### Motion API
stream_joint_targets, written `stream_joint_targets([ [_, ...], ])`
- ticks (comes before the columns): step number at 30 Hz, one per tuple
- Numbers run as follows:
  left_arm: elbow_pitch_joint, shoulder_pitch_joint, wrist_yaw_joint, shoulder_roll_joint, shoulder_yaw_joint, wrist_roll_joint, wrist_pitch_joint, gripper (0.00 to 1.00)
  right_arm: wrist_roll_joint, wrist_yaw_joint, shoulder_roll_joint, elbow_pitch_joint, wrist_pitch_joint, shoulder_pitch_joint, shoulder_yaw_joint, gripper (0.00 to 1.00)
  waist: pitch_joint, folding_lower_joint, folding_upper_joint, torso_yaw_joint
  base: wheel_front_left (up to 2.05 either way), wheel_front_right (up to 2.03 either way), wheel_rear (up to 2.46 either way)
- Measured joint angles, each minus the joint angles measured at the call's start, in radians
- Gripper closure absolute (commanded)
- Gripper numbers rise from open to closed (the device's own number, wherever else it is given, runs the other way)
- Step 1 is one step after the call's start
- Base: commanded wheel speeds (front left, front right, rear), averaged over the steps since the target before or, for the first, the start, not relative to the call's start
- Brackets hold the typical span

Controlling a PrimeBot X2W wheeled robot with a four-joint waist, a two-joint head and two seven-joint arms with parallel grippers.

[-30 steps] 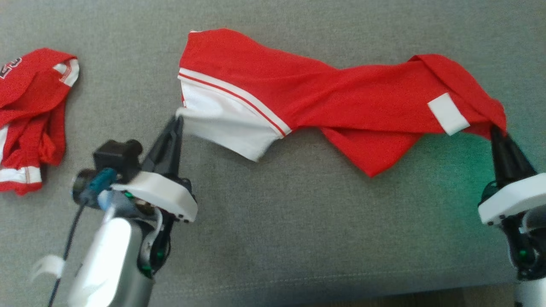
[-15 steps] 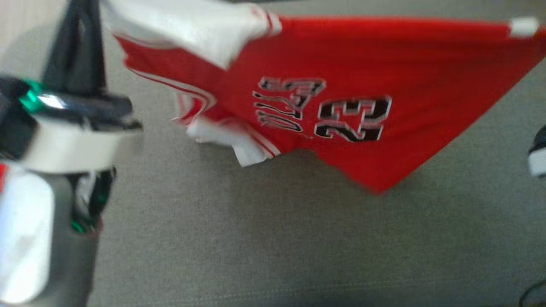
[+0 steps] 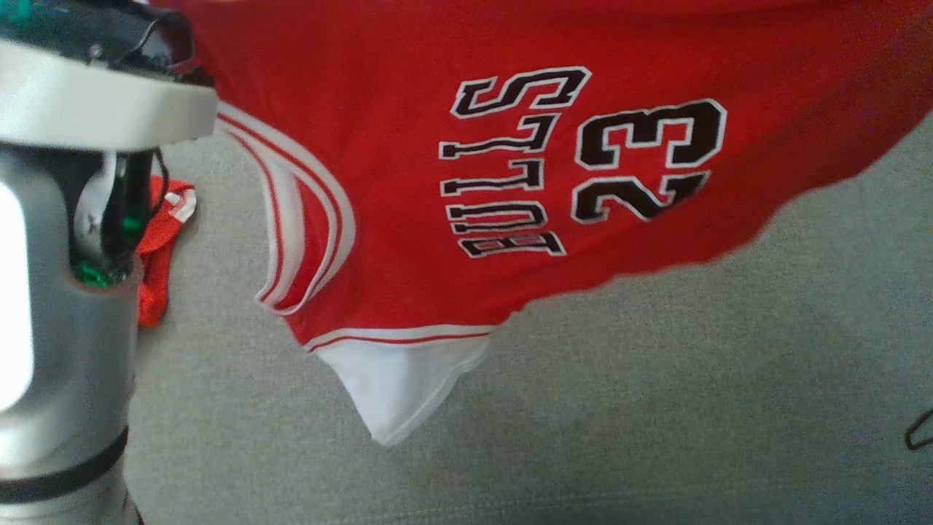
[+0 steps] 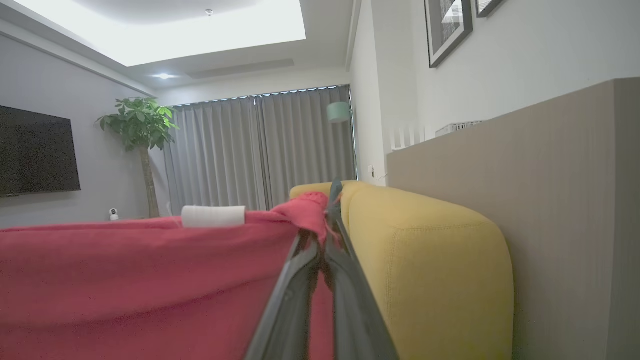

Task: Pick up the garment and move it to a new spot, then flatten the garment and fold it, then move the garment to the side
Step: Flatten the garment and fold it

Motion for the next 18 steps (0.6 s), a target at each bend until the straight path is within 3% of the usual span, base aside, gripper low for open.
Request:
stream_joint_targets([
  [9,0.264,-0.175,-0.042,-0.05,-0.034,-0.041,-0.016,1.0,0.043,0.0,0.012,0.21,-0.048,-0.173,0.039,1.0,0.082,0.0,0.0,-0.004,0.0,0.0,0.0],
  [18,0.686,-0.526,-0.051,-0.088,-0.021,-0.03,-0.198,1.0,0.07,0.0,0.025,0.592,-0.243,-0.541,0.185,1.0,0.16,0.0001,0.0,-0.036,0.0,0.0,0.0],
])
